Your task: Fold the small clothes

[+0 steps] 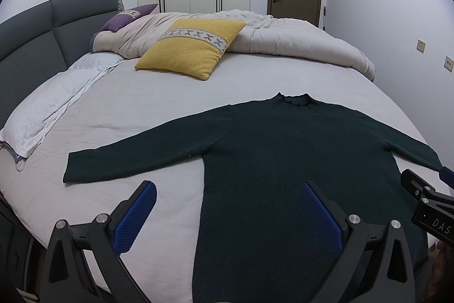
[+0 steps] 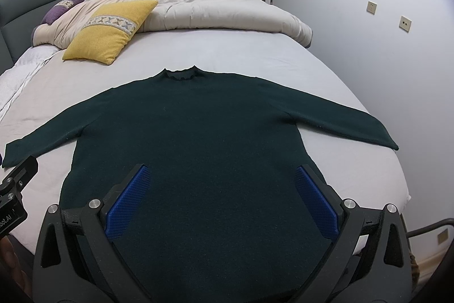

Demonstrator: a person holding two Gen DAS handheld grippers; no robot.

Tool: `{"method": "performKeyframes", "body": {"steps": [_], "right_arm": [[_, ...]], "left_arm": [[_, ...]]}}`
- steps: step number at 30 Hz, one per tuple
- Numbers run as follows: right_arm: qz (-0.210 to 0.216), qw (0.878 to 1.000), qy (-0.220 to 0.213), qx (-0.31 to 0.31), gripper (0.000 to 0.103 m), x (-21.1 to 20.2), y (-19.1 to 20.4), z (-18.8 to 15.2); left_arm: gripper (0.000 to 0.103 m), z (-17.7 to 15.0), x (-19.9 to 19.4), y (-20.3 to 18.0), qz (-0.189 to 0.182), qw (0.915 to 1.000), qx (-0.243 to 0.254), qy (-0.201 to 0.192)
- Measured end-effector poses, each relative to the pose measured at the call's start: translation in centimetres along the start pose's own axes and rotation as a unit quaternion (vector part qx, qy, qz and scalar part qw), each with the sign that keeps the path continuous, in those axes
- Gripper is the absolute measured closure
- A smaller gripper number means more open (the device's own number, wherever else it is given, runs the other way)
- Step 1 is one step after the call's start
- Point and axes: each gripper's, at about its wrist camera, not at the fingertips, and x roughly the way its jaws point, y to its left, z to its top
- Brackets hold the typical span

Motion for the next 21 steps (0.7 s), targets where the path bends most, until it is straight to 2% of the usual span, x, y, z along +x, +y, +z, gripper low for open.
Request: {"method": "performKeyframes", "body": {"steps": [21], "right_arm": [[0.000,1.000,0.002,0.000,0.000,0.47,0.00,-0.33]], "left_arm": [[0.000,0.00,0.02,0.00,0.000,1.0000,0.000,0.000]]}}
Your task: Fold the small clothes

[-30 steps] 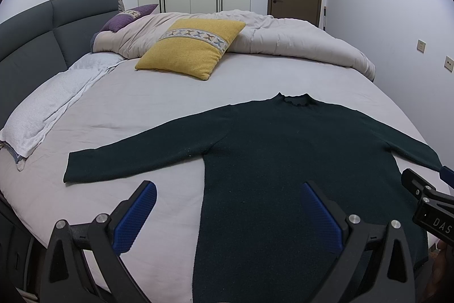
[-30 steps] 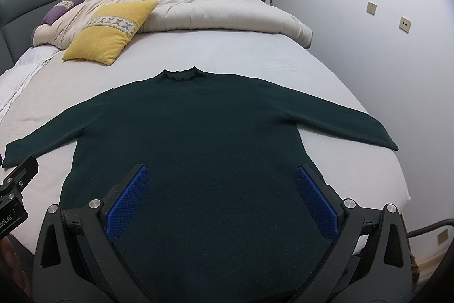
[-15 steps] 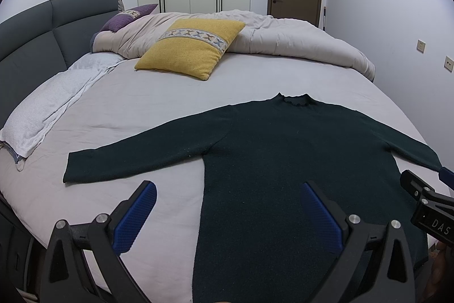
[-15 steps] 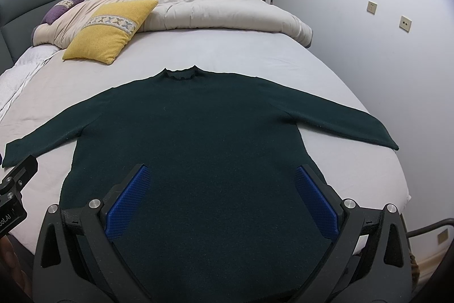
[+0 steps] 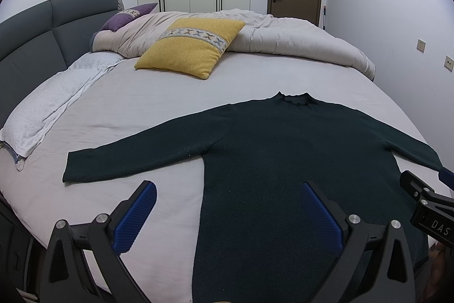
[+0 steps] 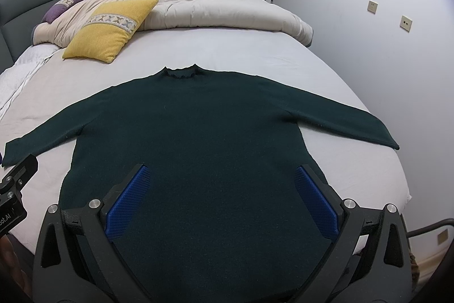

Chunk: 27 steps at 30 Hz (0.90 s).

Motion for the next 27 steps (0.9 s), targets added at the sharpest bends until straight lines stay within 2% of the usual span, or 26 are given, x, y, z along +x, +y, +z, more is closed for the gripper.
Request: {"method": "performKeyframes", "body": {"steps": [11,15,18,22,25,27], "right_arm": [[0.004,1.000,0.003,0.010,0.000,1.0,-0.3,-0.5],[0.004,0.999,0.007,0.034,0.000,2.1,-2.4,-0.3],[0.007,0.997,0.020,0.072,0.000,4.0,-6.2,-0.2],[-0.006,0.988,0.029,0.155,0.000,7.3,-14.5,-0.1],[-0.016,0.971,0.026,0.238,0.000,9.9,-22.0,-0.6],[-0.016,0.952,0.028,0.303,0.005,11.6,-27.2,-1.4]], "left_arm": [[0.000,-0.4,0.4,0.0,-0.005,1.0000,-0.001,0.002],[0.000,-0.9,1.5,-0.1,-0.014,0.9998,-0.006,0.015],[0.000,-1.2,2.6,-0.5,-0.010,0.9997,-0.002,0.023],[0.000,-0.7,4.4,-1.1,-0.022,0.9990,0.002,0.038],[0.000,0.1,6.0,-1.7,-0.030,0.9982,0.002,0.051],[0.000,0.9,7.3,-2.2,-0.033,0.9978,0.004,0.057]]}}
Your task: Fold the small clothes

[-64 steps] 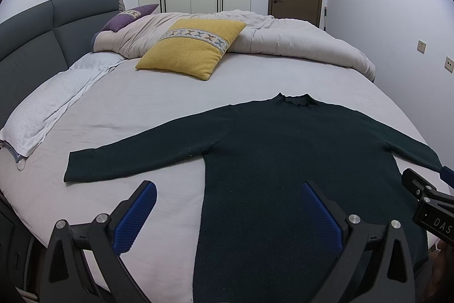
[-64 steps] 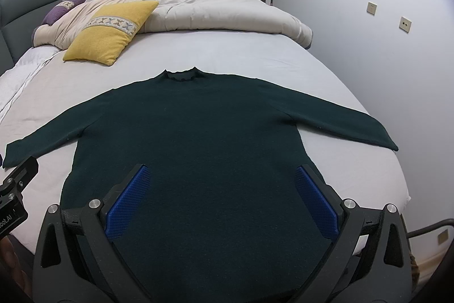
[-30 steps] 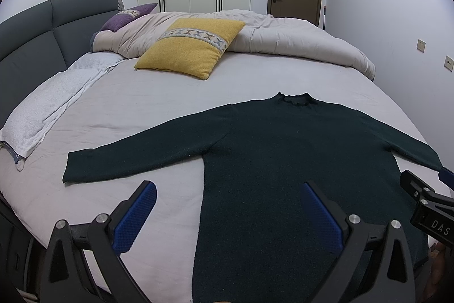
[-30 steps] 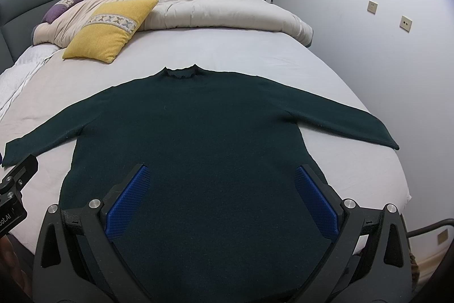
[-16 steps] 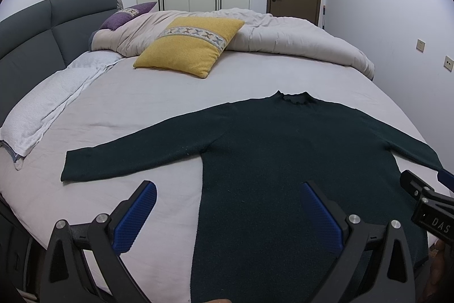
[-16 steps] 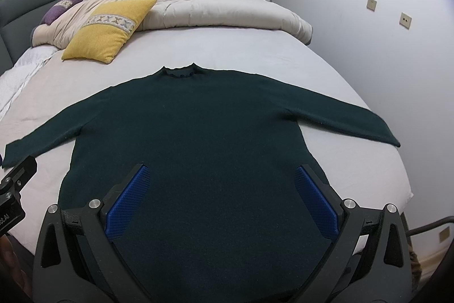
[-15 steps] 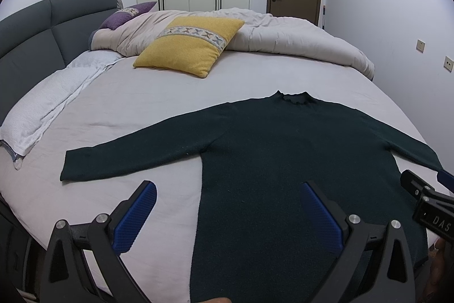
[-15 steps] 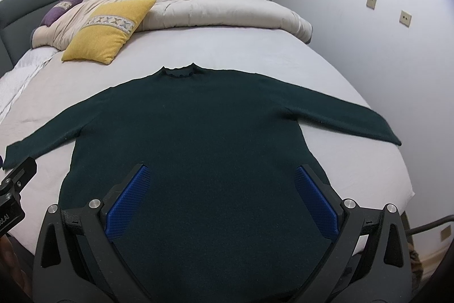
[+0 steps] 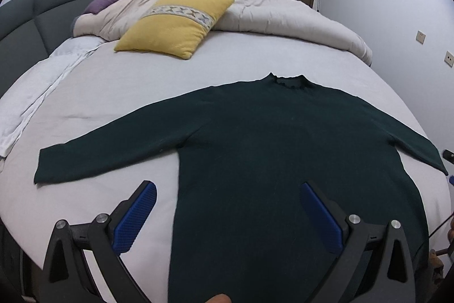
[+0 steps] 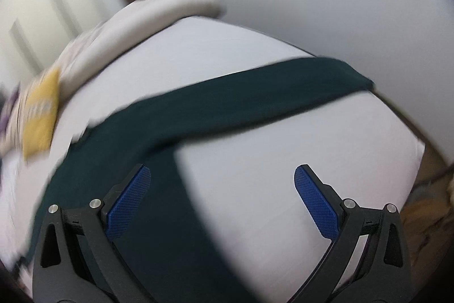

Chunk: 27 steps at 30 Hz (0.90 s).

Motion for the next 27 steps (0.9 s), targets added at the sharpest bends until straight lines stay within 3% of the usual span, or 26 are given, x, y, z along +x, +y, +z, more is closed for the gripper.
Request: {"method": "performKeyframes", "body": {"steps": [3,7,11,13,16,17,18,21,24,27], "right_arm": [[0.021,0.994,0.022,0.107,0.013,3.0,-7.0,3.0],[0.032,0.974,0.048,0.218,0.027,7.0,-15.0,5.1],[0.065,0.962,0.023,0.264,0.030,8.8,-18.8,7.2],[0.073,0.958,0.017,0.276,0.030,10.0,-19.6,8.3],[0.080,0.951,0.009,0.299,0.050,12.3,-21.5,9.9],[0.074,0.951,0.010,0.299,0.064,13.0,-22.4,10.6],[0.062,0.955,0.013,0.289,0.078,13.5,-22.6,11.2],[0.029,0.968,0.019,0.247,0.095,14.1,-22.5,14.3],[0.019,0.980,-0.005,0.198,0.096,12.6,-19.4,15.5],[0.027,0.995,-0.021,0.092,0.096,11.1,-10.7,16.5]], "left_arm": [[0.000,1.3,1.8,-0.9,-0.010,0.9999,-0.003,0.003],[0.000,2.4,3.6,-2.3,-0.033,0.9992,-0.011,-0.021],[0.000,2.9,6.3,-3.9,-0.024,0.9991,0.001,0.034],[0.000,2.9,7.6,-3.7,-0.043,0.9973,-0.023,0.054],[0.000,2.9,8.8,-3.8,-0.053,0.9963,-0.027,0.062],[0.000,2.9,9.0,-3.8,-0.055,0.9962,-0.023,0.064],[0.000,2.9,9.2,-3.8,-0.062,0.9957,-0.021,0.066],[0.000,2.9,9.9,-2.7,-0.091,0.9920,-0.045,0.075],[0.001,3.0,10.1,-1.1,-0.125,0.9857,-0.085,0.075],[0.005,3.1,10.1,-0.1,-0.146,0.9808,-0.106,0.074]]}}
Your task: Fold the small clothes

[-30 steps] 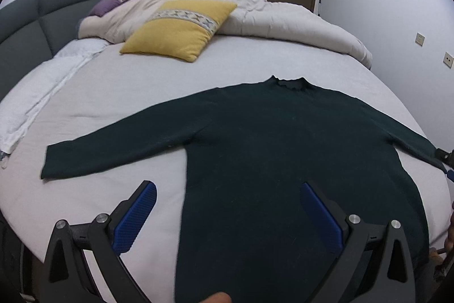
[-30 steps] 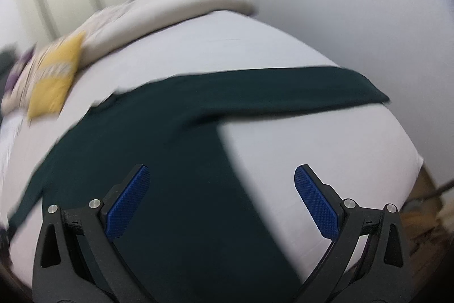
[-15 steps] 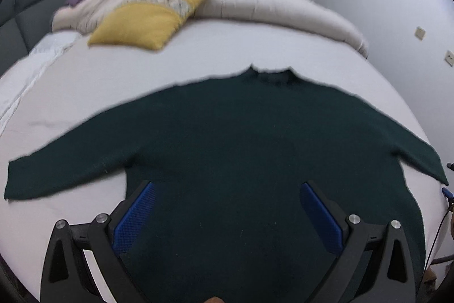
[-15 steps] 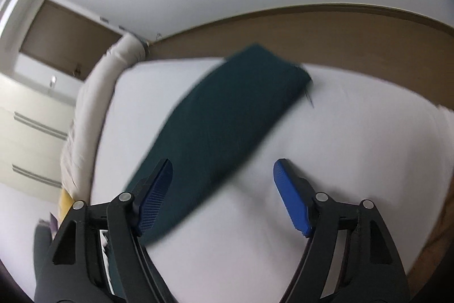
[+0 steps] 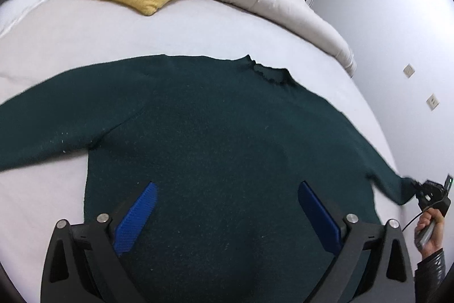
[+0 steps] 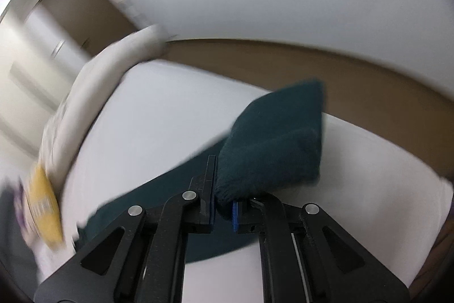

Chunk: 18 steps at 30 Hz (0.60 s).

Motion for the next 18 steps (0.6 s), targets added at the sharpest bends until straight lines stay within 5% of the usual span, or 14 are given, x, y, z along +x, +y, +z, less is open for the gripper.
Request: {"method": "performKeyframes", "body": {"steps": [3,8,14,16,18], "right_arm": [[0.046,0.988,0.003,-0.146,0.097,-0.3,10.8,-1.7],[0.116,0.934,0.043,-0.335,0.097,0.9,26.6,-11.5],[0.131,0.886,0.131,-0.425,0.093,4.9,34.0,-23.6],[0.137,0.877,0.153,-0.435,0.079,4.4,33.0,-27.9],[0.155,0.872,0.166,-0.435,0.041,2.1,30.2,-31.1]], "left_arm": [[0.007,0.2,-0.5,0.9,-0.016,0.9997,-0.019,-0.002],[0.010,0.5,-1.5,3.3,-0.038,0.9980,-0.049,-0.012],[0.010,0.7,-1.5,6.3,-0.046,0.9961,-0.075,-0.011],[0.010,0.7,-1.0,6.6,-0.052,0.9956,-0.079,-0.005],[0.010,0.9,-0.3,6.3,-0.058,0.9954,-0.076,0.002]]}}
